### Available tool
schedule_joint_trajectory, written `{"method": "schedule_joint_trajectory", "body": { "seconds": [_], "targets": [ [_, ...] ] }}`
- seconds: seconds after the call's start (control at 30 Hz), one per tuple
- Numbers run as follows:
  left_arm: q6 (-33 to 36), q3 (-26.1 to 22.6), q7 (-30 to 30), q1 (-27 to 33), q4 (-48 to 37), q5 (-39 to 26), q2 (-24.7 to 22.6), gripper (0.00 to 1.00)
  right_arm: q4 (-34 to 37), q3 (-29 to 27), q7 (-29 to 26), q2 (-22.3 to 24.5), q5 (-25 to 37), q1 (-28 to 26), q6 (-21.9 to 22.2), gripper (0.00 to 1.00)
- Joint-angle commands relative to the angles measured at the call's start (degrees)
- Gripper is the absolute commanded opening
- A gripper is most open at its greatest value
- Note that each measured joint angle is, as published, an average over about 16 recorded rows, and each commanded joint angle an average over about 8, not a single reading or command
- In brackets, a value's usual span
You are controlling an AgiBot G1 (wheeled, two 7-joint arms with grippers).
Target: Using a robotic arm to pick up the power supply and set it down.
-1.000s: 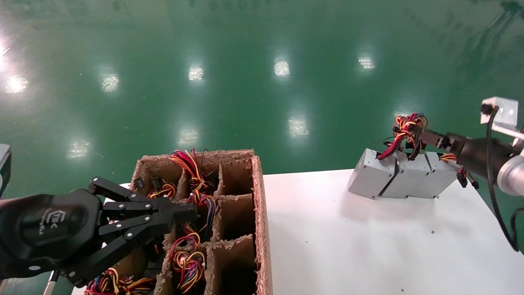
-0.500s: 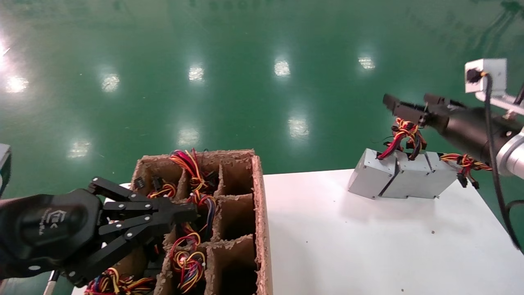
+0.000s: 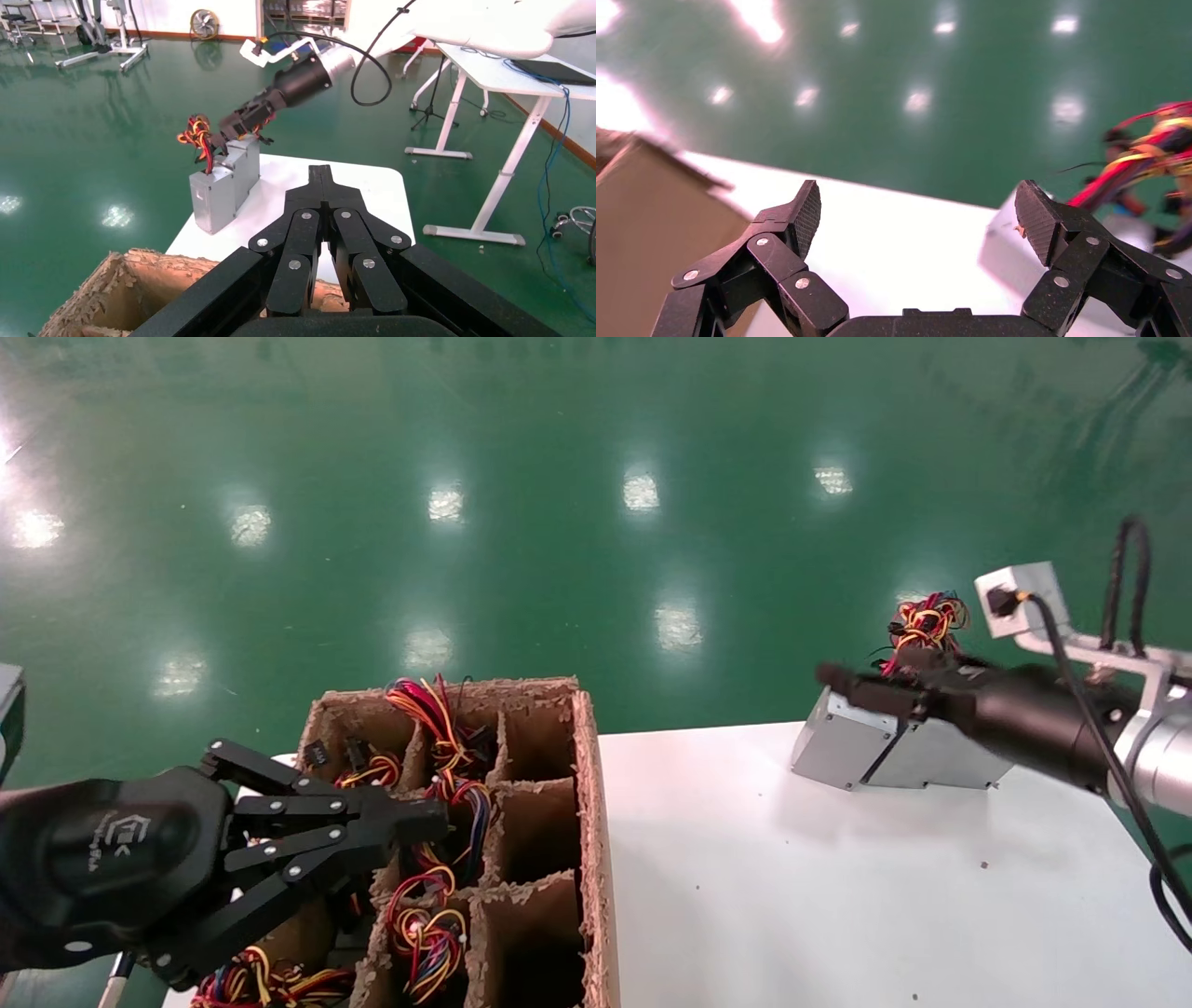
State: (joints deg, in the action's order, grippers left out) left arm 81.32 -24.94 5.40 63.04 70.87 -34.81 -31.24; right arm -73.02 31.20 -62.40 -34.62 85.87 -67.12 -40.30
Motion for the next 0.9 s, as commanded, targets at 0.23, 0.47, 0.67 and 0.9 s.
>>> {"method": "schedule_joint_trajectory", "body": {
  "seconds": [0.23,0.47,0.67,0.9],
  "targets": [
    [0.0,0.0,0.0,0.0,0.0,0.0,0.0,1.0,-0.12,-3.22,10.95,-0.08,-9.33,1.18,-9.62,1.0],
    [0.0,0.0,0.0,0.0,0.0,0.0,0.0,1.0,-0.22,-6.03,20.54,-0.16,-17.5,2.21,-18.05,1.0],
    [0.0,0.0,0.0,0.0,0.0,0.0,0.0,1.0,-0.31,-8.45,28.75,-0.22,-24.49,3.09,-25.26,1.0],
    [0.0,0.0,0.0,0.0,0.0,0.0,0.0,1.0,-0.41,-11.22,38.2,-0.29,-32.54,4.11,-33.57,1.0]
  ]
}}
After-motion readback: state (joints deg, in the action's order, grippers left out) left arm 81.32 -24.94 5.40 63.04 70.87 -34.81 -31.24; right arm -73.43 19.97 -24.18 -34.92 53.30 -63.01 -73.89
